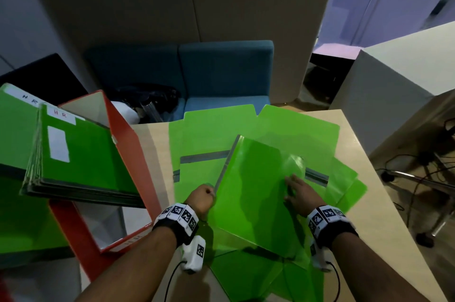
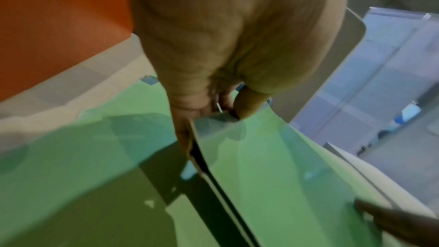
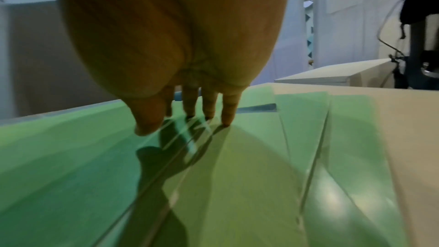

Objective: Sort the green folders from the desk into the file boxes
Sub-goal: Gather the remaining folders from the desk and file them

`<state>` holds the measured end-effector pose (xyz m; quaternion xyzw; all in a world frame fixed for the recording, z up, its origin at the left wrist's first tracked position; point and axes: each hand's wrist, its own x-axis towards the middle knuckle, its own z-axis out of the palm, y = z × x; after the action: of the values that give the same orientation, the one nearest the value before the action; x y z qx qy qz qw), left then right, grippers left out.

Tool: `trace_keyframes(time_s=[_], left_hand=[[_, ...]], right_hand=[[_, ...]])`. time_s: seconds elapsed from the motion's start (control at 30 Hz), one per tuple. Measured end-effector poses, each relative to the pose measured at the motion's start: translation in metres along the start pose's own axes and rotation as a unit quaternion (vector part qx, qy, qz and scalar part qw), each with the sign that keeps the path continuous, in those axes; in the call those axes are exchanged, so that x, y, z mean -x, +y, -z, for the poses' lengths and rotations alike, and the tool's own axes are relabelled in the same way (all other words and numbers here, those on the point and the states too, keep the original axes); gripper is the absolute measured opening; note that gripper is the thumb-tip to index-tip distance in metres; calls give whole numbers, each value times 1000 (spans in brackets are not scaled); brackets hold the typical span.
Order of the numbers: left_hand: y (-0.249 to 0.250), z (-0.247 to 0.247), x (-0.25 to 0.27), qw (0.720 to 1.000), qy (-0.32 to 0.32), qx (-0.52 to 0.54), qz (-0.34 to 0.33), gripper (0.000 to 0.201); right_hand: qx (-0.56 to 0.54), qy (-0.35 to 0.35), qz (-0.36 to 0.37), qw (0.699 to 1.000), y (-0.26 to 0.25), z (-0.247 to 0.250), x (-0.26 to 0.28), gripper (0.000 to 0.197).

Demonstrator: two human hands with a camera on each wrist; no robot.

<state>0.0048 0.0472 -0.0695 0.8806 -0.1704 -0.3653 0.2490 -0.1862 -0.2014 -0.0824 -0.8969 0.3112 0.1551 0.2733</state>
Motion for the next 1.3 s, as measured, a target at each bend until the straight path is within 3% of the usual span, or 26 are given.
trace_keyframes(time_s=[0.1, 0.27, 0.4, 0.43, 0.47, 0.57, 0.63, 0.67, 0.7, 0.83, 0.97, 1.1, 1.2, 1.3], left_hand=[[4, 10, 0, 999, 23, 27, 13, 13], [6, 37, 0, 986, 108, 126, 16, 21], [10, 54, -3, 974, 126, 190, -3, 15], [14, 57, 0, 964, 114, 240, -5, 12], [20, 61, 5, 948, 93, 306, -6, 23], [35, 71, 18, 870, 51, 490, -27, 70], [39, 77, 21, 833, 43, 547, -66, 84], [42, 78, 23, 831, 40, 549, -84, 85], [42, 79, 24, 842, 45, 528, -100, 81], [49, 71, 26, 923, 95, 332, -169, 38], [46, 60, 19, 940, 111, 282, -156, 56], [37, 46, 18, 963, 69, 234, -118, 63], [29, 36, 19, 971, 69, 223, -52, 73], [26, 25, 23, 977, 6, 213, 19, 69]], right_hand=[[32, -33, 90, 995, -2, -3, 1, 71], [-2, 12, 136, 991, 5, 3, 13, 86], [-98, 109, 176, 973, 4, 16, 18, 66], [-139, 150, 175, 963, 1, 20, 18, 62], [-173, 187, 165, 953, -5, 26, 19, 61], [-224, 263, 117, 931, -23, 44, 20, 58], [-233, 305, 106, 917, -33, 57, 23, 41], [-249, 324, 113, 906, -38, 61, 24, 27], [-264, 340, 122, 894, -40, 62, 23, 18], [-286, 362, 132, 877, -50, 61, 23, 16], [-270, 334, 103, 897, -55, 60, 22, 23], [-265, 306, 93, 910, -50, 53, 18, 22], [-272, 300, 70, 912, -52, 52, 19, 19], [-286, 296, 71, 909, -56, 51, 22, 25]])
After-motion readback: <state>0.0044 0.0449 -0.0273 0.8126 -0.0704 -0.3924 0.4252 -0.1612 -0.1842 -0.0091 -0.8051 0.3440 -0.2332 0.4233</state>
